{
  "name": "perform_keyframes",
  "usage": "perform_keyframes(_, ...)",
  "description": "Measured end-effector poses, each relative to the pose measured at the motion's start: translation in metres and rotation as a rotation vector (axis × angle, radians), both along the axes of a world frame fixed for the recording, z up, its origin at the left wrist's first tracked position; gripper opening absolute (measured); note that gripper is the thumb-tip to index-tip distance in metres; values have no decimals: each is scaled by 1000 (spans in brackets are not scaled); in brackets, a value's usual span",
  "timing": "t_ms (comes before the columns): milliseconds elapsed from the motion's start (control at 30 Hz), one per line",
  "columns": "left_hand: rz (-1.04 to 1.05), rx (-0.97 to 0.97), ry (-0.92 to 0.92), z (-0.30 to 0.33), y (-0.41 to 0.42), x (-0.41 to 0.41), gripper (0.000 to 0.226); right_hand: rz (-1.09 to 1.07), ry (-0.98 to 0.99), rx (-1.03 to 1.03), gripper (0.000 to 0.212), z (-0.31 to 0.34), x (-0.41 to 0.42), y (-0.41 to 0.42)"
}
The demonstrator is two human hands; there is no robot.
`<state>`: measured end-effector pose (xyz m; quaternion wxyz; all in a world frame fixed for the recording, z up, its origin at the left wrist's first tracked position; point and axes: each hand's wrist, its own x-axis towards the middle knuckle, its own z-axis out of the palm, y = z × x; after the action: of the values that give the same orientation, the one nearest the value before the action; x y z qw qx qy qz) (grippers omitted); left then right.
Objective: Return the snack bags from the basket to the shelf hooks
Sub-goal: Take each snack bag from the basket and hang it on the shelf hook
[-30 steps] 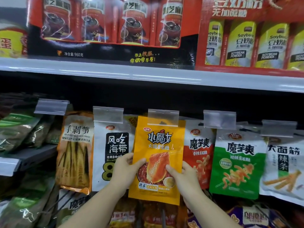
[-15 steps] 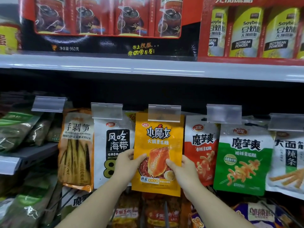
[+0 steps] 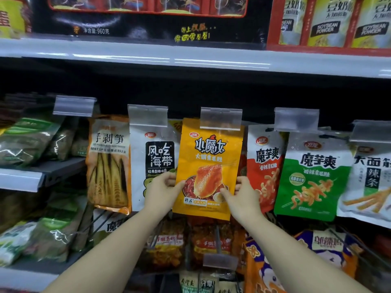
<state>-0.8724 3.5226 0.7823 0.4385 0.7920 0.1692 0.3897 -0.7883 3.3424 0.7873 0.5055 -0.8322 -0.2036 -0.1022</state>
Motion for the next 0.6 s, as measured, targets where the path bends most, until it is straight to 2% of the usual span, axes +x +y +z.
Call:
perform_keyframes(100, 30, 30, 31, -8, 7, -14, 15, 5, -77, -38, 58, -7, -10, 0)
perform_keyframes(267, 148, 304, 190, -17, 12, -43, 33, -12, -229, -202, 73, -18, -37, -6)
perform_keyframes(467, 200, 643, 367, -39, 21, -78, 40, -36, -460, -571, 62, -34, -66, -10)
perform_keyframes(600, 242, 823, 466, -61, 27, -107, 41, 70, -580, -776, 65, -55, -88, -6)
